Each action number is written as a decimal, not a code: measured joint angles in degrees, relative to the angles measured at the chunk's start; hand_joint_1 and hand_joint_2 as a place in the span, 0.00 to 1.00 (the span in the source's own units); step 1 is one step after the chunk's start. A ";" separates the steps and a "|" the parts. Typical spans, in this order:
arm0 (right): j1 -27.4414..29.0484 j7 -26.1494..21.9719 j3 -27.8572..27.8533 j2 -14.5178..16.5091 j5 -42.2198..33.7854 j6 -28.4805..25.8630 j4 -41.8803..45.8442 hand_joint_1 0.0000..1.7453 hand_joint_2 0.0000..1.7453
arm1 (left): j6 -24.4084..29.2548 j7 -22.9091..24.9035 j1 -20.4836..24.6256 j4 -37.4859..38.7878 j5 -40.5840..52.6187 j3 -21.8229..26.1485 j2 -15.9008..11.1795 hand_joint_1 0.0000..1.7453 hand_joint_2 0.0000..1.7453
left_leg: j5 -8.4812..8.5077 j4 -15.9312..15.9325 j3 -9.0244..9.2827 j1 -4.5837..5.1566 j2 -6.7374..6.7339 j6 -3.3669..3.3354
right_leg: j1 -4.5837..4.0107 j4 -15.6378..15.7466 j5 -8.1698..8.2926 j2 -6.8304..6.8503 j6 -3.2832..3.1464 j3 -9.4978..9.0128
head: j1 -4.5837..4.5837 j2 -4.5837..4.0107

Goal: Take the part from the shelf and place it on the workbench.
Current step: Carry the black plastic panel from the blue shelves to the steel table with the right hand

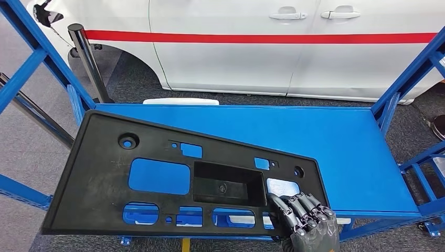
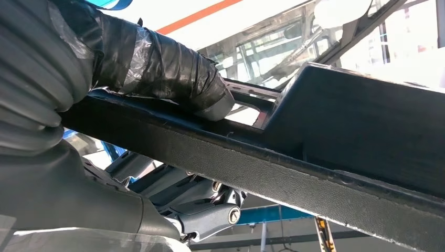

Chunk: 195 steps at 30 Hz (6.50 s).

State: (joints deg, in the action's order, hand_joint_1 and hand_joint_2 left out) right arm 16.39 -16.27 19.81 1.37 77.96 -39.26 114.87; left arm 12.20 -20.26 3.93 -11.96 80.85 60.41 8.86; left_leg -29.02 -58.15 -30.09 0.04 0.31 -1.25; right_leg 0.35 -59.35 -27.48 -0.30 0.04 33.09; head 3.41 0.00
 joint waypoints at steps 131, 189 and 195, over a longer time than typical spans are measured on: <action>0.96 -7.99 -4.38 4.50 -4.87 -0.07 -2.84 1.00 1.00 | 0.20 0.37 0.30 0.02 0.02 0.48 0.43 0.00 1.00 | -1.44 0.74 2.79 -0.25 -0.50 1.17 | 0.27 -0.21 1.66 0.65 -0.52 1.35 | -0.29 0.00; 1.75 -8.55 -6.23 5.49 -5.84 -0.11 -3.32 1.00 1.00 | 0.17 0.50 0.03 0.04 0.02 1.29 0.28 0.00 1.00 | -2.10 -7.23 -2.42 -0.69 -0.70 1.84 | 0.14 0.21 0.54 0.56 -1.96 0.21 | -0.41 0.00; 1.78 -9.50 -6.97 6.48 -6.83 -0.11 -3.29 1.00 1.00 | 0.17 0.49 -0.01 0.04 0.02 1.31 0.13 0.00 1.00 | 0.72 1.46 1.31 -0.39 -0.66 0.39 | 0.00 -0.04 1.30 0.55 -0.08 1.03 | -0.38 0.00</action>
State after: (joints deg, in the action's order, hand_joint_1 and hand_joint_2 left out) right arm 18.17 -25.77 12.84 7.85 71.13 -39.36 111.58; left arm 12.37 -19.76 3.92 -11.92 80.87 61.72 8.99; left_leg -28.30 -56.69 -28.78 -0.35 -0.36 -0.86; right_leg 0.35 -59.39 -26.18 0.25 -0.05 34.12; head 3.03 0.00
